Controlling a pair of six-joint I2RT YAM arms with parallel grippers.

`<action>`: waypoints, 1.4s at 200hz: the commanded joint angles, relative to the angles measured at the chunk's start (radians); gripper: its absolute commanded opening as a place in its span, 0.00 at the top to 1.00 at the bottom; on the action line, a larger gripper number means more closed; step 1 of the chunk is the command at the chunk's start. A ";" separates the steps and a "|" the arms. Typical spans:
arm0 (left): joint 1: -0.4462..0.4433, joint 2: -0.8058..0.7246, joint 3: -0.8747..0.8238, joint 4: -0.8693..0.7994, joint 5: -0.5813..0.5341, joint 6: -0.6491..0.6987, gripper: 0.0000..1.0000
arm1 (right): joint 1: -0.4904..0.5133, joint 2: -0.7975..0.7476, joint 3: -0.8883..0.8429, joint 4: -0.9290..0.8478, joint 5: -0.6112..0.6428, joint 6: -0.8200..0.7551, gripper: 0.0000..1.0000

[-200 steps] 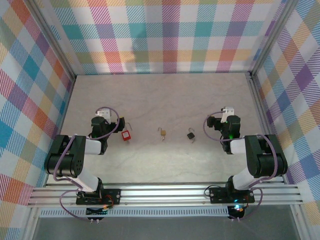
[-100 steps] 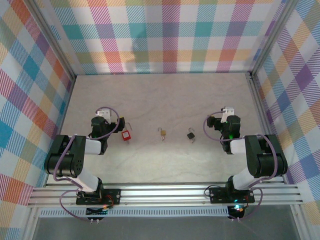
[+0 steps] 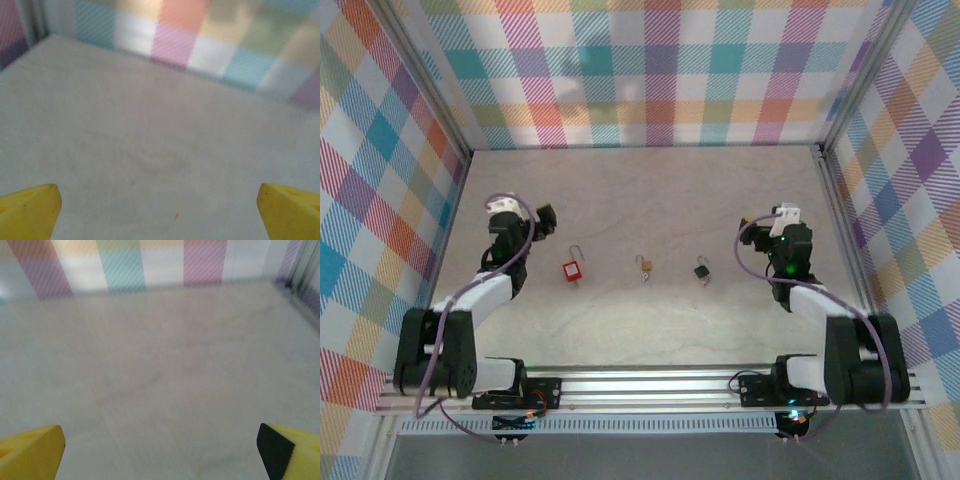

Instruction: Lock with the key

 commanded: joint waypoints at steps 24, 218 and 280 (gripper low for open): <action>0.014 -0.235 0.118 -0.606 -0.085 -0.680 0.00 | -0.004 -0.225 0.177 -0.381 -0.139 0.391 0.01; -0.273 -0.238 0.129 -1.014 0.034 -0.460 0.00 | 0.353 -0.139 0.318 -0.814 -0.005 0.379 0.01; -0.327 -0.014 0.220 -1.013 -0.002 -0.455 0.00 | 0.465 -0.093 0.318 -0.792 0.084 0.349 0.01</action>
